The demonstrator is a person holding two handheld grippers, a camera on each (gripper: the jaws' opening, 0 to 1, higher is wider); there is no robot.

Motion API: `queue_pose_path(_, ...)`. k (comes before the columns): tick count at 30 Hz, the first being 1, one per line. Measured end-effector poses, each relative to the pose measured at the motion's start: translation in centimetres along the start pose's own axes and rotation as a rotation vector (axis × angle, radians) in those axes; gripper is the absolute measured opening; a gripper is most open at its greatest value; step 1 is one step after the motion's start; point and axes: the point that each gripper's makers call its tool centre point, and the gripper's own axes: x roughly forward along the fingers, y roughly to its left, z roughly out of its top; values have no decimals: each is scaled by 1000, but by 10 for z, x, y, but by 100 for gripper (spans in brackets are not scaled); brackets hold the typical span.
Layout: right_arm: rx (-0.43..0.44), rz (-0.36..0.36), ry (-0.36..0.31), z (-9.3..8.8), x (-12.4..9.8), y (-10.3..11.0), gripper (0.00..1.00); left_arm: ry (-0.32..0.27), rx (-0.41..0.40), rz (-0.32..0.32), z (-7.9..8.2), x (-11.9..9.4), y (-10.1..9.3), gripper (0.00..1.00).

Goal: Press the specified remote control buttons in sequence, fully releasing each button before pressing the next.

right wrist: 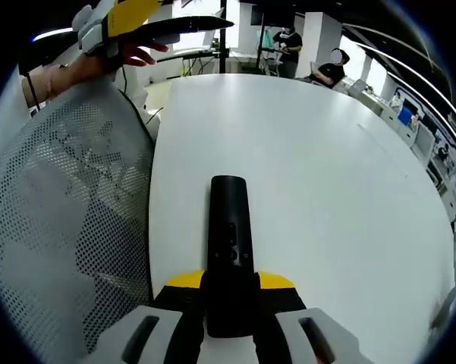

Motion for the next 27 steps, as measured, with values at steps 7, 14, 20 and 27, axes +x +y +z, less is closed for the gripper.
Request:
queue_pose_path(7,-13,14,28,6,5,-35,21,8,-1,14,-2,2,3,100)
queue_pose_path(14,-1,12,36,9,10,-66,21,22,-4,33,-5,1,7,100)
queue_pose_path(20,-22,19,56,13,12,-81,21,32,0,7,-7,2,2,100)
queue_pose_path(27,-34,33,83,16,14,-102,21,43,-5,8,-9,1,3,100)
